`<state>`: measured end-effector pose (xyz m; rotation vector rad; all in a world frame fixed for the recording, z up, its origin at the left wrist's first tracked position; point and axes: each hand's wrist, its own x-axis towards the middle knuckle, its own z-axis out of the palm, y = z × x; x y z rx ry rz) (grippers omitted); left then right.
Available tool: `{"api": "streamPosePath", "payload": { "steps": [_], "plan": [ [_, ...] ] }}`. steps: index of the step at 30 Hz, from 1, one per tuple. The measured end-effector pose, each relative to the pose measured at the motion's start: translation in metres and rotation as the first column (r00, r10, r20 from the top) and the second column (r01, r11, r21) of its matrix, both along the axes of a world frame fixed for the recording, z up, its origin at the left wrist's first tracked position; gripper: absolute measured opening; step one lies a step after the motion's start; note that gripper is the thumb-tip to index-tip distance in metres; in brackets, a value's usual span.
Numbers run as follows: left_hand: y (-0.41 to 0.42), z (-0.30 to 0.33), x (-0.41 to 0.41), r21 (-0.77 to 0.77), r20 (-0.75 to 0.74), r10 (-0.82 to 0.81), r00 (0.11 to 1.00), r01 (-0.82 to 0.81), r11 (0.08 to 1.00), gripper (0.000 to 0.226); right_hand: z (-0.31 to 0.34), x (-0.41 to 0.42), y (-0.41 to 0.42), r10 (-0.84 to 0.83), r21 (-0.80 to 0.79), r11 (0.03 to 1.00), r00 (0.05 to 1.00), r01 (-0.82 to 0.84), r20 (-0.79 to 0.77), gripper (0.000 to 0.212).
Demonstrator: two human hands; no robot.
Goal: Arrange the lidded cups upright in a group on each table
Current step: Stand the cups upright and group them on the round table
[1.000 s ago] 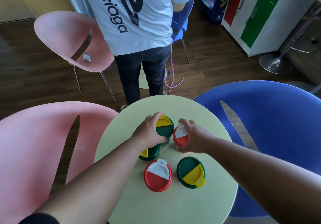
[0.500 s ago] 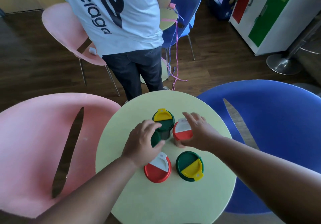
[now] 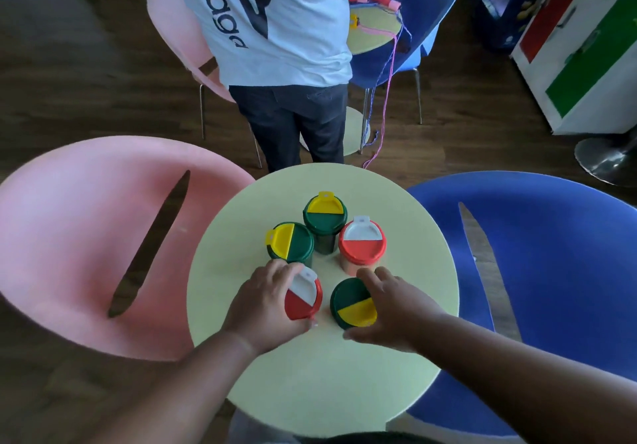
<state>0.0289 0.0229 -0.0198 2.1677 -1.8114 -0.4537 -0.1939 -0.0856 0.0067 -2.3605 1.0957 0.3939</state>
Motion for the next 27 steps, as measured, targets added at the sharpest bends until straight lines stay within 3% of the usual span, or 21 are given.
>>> {"api": "streamPosePath", "payload": {
  "steps": [3, 9, 27],
  "plan": [
    [0.000, 0.000, -0.005, 0.030, 0.051, 0.025, 0.998, -0.027, 0.999, 0.086, -0.003, 0.005, 0.002, 0.029, 0.009, 1.000, 0.998, -0.029, -0.050, 0.109],
    [0.001, 0.003, -0.011, 0.021, 0.063, 0.019, 0.998, -0.020, 1.000, 0.084, -0.005, 0.010, 0.005, -0.015, 0.035, 0.999, 1.000, 0.015, -0.005, 0.100],
    [-0.010, 0.007, -0.009, 0.038, 0.197, -0.059, 0.979, 0.053, 0.998, 0.071, -0.013, 0.010, 0.000, -0.195, 0.080, 0.979, 0.972, 0.186, 0.128, 0.103]
  ]
}}
